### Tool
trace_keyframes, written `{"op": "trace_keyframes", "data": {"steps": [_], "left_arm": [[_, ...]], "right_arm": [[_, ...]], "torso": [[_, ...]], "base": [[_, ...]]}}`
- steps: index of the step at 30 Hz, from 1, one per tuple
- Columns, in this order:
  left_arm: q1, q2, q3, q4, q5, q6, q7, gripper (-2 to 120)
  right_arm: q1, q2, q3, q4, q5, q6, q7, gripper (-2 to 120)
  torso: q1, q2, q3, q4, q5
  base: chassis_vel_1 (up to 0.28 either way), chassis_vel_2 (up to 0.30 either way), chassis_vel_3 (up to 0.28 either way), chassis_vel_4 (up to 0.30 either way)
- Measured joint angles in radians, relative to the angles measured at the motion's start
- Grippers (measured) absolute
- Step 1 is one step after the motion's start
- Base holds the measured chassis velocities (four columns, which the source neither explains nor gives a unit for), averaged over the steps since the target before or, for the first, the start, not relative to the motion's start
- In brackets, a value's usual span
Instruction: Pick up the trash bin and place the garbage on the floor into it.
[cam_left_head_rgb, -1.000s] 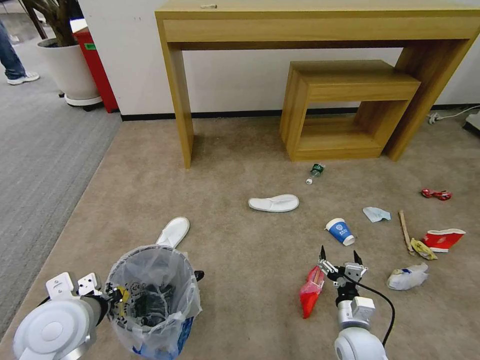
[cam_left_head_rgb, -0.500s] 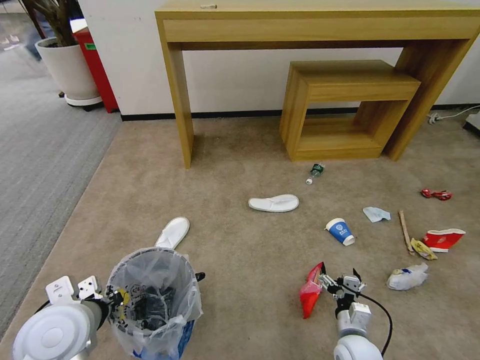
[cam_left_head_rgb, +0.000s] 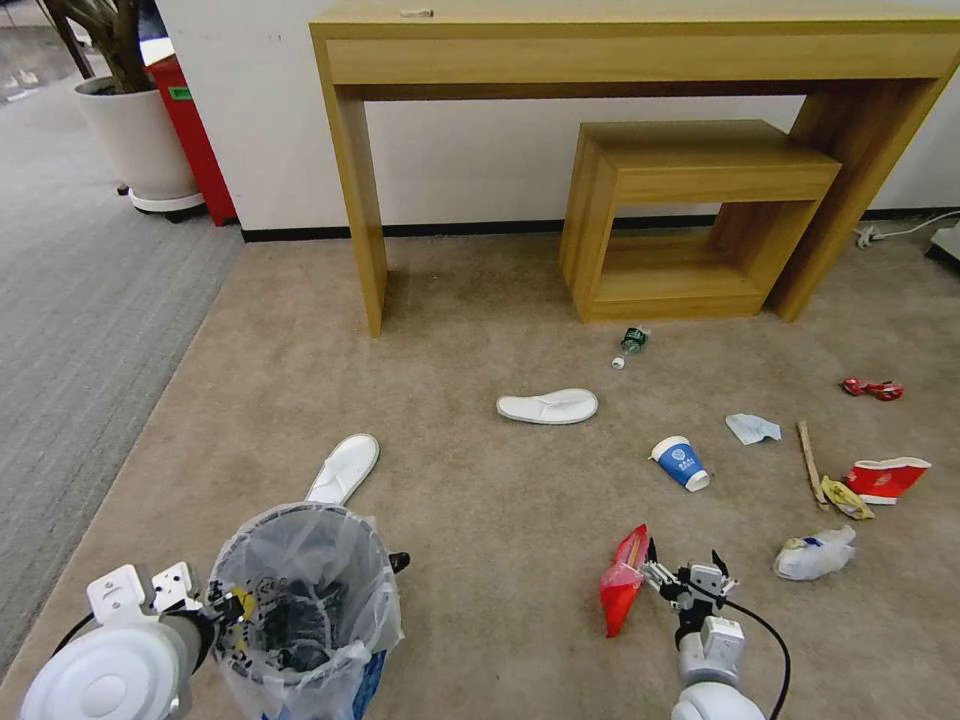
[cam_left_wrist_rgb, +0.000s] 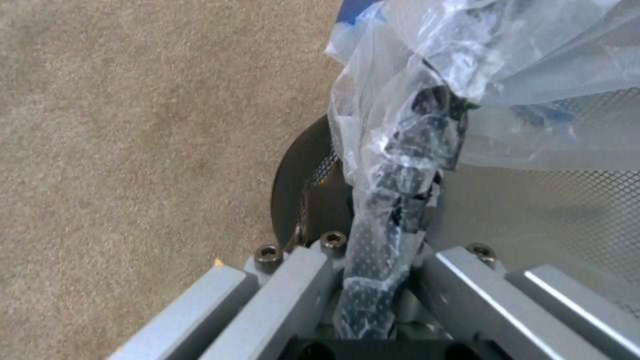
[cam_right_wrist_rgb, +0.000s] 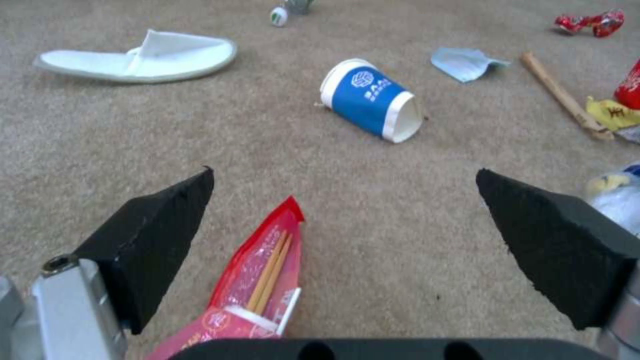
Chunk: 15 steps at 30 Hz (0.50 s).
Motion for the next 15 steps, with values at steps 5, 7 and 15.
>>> {"op": "trace_keyframes", "data": {"steps": [5,7,15], "left_arm": [[0.006,-0.003,-0.003,-0.007,0.002,0.000,0.000,0],[0.007,-0.003,-0.004,-0.007,0.003,-0.001,0.000,0],[0.003,-0.009,-0.001,0.002,0.010,-0.002,0.002,0]], "right_arm": [[0.003,0.000,-0.016,-0.007,0.013,-0.001,0.005,100],[0.003,0.000,-0.024,-0.010,0.021,-0.003,0.009,100],[0.000,-0.008,-0.075,0.001,0.073,-0.029,0.022,100]], "torso": [[0.000,0.000,0.000,0.0000,0.0000],[0.000,0.000,0.000,0.0001,0.0000],[0.000,0.000,0.000,0.0000,-0.0001]], "base": [[0.000,0.000,0.000,0.000],[0.000,0.000,0.000,0.000],[0.000,0.000,0.000,0.000]]}}
